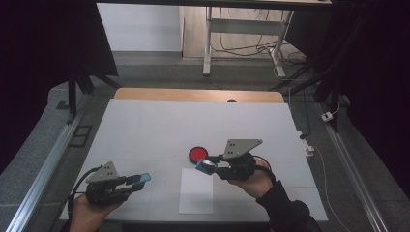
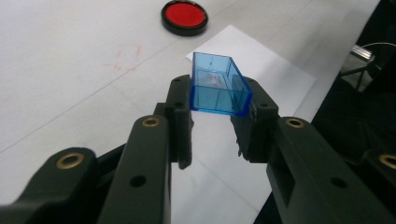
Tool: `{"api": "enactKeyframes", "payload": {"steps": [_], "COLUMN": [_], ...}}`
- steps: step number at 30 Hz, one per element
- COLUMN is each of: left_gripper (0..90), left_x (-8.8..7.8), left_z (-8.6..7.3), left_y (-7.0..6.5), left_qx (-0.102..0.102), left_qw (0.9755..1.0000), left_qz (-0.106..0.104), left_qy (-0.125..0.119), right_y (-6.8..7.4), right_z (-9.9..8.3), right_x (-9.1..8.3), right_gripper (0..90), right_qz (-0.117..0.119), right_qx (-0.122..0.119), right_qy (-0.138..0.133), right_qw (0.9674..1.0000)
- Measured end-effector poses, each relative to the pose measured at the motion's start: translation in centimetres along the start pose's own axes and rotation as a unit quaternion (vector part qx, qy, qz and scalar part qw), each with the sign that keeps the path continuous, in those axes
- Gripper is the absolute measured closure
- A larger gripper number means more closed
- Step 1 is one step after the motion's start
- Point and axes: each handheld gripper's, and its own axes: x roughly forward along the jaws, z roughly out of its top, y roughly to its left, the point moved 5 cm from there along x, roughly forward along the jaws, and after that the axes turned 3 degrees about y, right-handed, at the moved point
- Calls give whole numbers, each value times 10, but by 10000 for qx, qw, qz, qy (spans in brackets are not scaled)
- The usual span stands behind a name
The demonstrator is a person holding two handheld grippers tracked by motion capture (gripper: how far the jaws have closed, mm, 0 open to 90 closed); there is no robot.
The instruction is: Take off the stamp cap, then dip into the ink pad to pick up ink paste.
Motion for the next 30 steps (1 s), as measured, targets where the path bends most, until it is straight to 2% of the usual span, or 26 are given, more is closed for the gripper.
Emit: {"api": "enactKeyframes", "payload": {"steps": [6,14,19,30], "left_gripper": [682,682,682,682], "left_x": [-7,-12,-11,-13], "left_z": [-9,-19,-24,-25], "left_y": [3,5,5,7], "left_qx": [-20,-186,-163,-285], "left_qw": [9998,9996,9995,9993], "left_qz": [189,170,143,123], "left_qy": [36,108,214,193], "right_y": [-2,-5,-5,-10], "right_z": [-2,-4,-5,-6], "right_x": [-1,-1,0,2], "right_gripper": [705,704,704,704], "right_qz": [-92,-180,-205,-266], "right_qx": [66,113,104,250], "right_qy": [14,47,77,126], "right_qw": [9999,9998,9997,9993]}}
